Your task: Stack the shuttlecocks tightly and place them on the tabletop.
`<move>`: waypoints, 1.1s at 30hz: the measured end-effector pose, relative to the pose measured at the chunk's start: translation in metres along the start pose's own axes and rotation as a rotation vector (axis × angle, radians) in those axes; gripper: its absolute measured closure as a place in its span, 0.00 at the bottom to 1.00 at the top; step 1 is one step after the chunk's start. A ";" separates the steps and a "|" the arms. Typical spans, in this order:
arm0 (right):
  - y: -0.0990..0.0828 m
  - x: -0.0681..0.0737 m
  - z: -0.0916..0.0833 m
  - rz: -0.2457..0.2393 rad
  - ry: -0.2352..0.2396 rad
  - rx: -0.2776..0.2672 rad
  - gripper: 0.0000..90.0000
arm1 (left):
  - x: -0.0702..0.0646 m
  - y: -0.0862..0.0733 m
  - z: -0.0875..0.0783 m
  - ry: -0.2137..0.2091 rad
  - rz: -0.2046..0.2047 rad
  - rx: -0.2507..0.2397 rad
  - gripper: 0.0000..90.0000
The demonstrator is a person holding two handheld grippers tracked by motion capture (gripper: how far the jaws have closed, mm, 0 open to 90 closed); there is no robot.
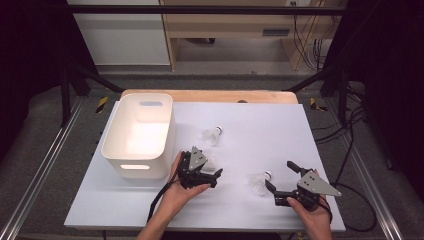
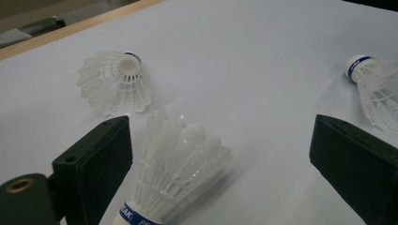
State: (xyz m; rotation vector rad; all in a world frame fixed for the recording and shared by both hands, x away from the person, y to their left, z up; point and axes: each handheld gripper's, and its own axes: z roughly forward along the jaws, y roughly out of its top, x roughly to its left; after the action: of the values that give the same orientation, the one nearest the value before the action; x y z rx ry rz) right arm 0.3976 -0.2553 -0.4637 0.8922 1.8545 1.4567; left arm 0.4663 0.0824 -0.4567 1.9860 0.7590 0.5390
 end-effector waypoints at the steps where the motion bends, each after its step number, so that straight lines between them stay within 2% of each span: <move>1: 0.000 0.000 0.000 0.004 -0.003 0.003 0.04 | -0.002 0.000 -0.004 -0.002 -0.003 -0.015 0.07; 8: 0.000 -0.002 0.001 0.011 -0.035 0.036 0.04 | -0.011 -0.005 -0.023 -0.010 -0.012 -0.065 0.06; 9: 0.000 -0.001 0.001 0.016 -0.039 0.037 0.05 | -0.015 -0.009 -0.031 -0.013 -0.014 -0.080 0.06; 10: 0.000 -0.001 0.001 0.016 -0.039 0.037 0.05 | -0.015 -0.009 -0.031 -0.013 -0.014 -0.080 0.06; 11: 0.001 -0.001 0.001 0.025 -0.036 0.041 0.06 | -0.018 -0.013 -0.041 -0.012 -0.018 -0.099 0.06; 12: 0.001 -0.001 0.001 0.025 -0.036 0.041 0.06 | -0.018 -0.013 -0.041 -0.012 -0.018 -0.099 0.06; 14: 0.002 -0.001 0.001 0.035 -0.043 0.057 0.06 | -0.021 -0.017 -0.051 -0.012 -0.026 -0.118 0.06; 15: 0.003 -0.001 0.000 0.049 -0.043 0.066 0.06 | -0.023 -0.022 -0.061 -0.010 -0.033 -0.139 0.06; 16: 0.003 -0.001 0.000 0.049 -0.043 0.066 0.06 | -0.023 -0.022 -0.061 -0.010 -0.033 -0.139 0.06; 17: 0.004 -0.001 0.000 0.060 -0.037 0.081 0.06 | -0.024 -0.028 -0.071 0.004 -0.034 -0.156 0.06; 19: 0.004 0.000 0.000 0.062 -0.036 0.086 0.07 | -0.025 -0.034 -0.082 0.014 -0.043 -0.173 0.06; 20: 0.004 0.000 0.000 0.056 -0.035 0.085 0.07 | -0.025 -0.034 -0.082 0.014 -0.043 -0.173 0.06; 22: 0.004 0.000 0.001 0.054 -0.034 0.093 0.07 | -0.026 -0.042 -0.097 0.018 -0.048 -0.191 0.06; 25: 0.004 0.001 0.000 0.057 -0.034 0.092 0.07 | -0.026 -0.047 -0.107 0.018 -0.046 -0.197 0.06; 27: 0.006 0.001 0.000 0.061 -0.032 0.084 0.07 | -0.026 -0.052 -0.120 0.029 -0.042 -0.211 0.06; 28: 0.007 0.002 -0.001 0.059 -0.029 0.079 0.07 | -0.026 -0.052 -0.120 0.029 -0.042 -0.211 0.06; 33: 0.016 0.008 0.000 0.048 -0.024 0.072 0.06 | -0.015 -0.063 -0.139 0.057 -0.065 -0.242 0.06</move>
State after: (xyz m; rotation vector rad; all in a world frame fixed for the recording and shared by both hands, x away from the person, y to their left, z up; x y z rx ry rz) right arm 0.3952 -0.2465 -0.4487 0.9906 1.8904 1.4086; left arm 0.3492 0.1804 -0.4445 1.7235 0.7531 0.6207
